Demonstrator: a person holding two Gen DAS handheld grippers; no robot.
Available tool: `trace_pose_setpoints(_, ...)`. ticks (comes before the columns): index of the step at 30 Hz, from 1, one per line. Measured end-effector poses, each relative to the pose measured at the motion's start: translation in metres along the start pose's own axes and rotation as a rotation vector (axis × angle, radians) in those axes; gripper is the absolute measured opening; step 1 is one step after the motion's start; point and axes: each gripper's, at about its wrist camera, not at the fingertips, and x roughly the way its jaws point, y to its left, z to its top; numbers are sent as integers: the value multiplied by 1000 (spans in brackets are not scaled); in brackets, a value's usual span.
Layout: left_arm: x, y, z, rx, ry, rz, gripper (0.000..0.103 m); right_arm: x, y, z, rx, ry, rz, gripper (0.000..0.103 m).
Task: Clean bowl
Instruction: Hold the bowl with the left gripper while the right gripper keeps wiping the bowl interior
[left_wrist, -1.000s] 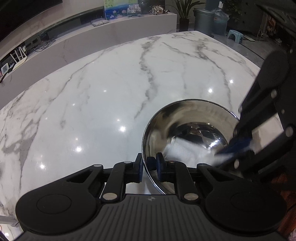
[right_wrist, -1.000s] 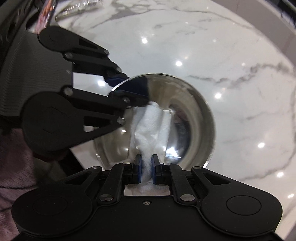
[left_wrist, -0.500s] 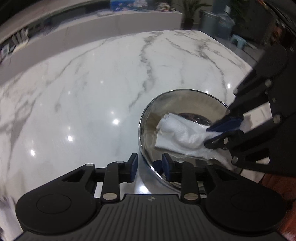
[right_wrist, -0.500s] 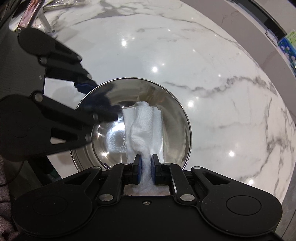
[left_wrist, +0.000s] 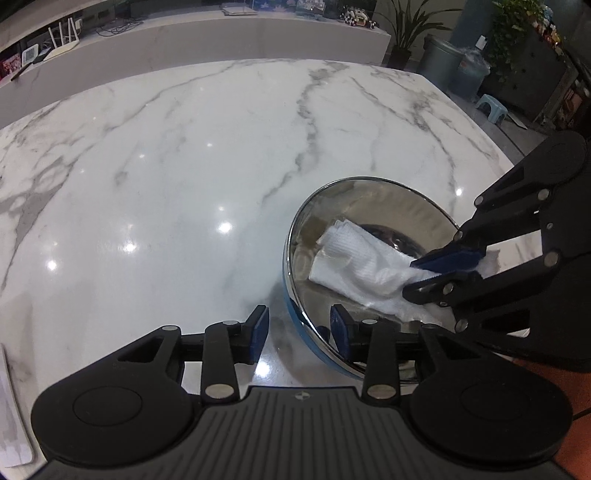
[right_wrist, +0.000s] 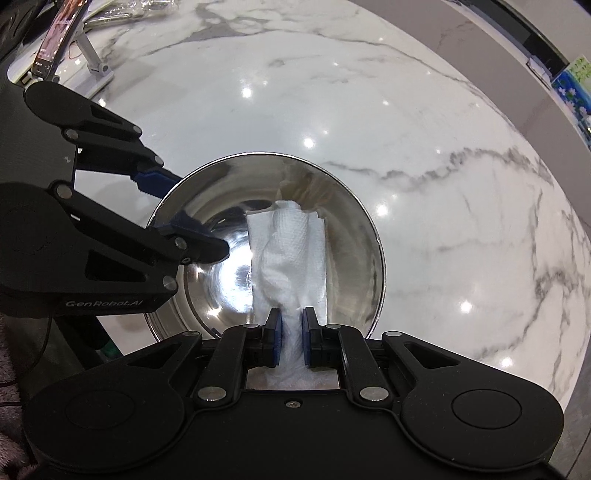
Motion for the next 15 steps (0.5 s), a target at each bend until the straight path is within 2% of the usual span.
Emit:
trace_pose_setpoints(5,0,0,2,24,-6,-6,17,0,-1,-2,10,8,21,9)
trace_pose_setpoints(7,1,0,4,40,-10,10,13,-2,-5,-1,28,15,60,9)
trace_pose_setpoints(15,2,-4,6,59,-14,26,13,-3,-9,5,72,53,240,9)
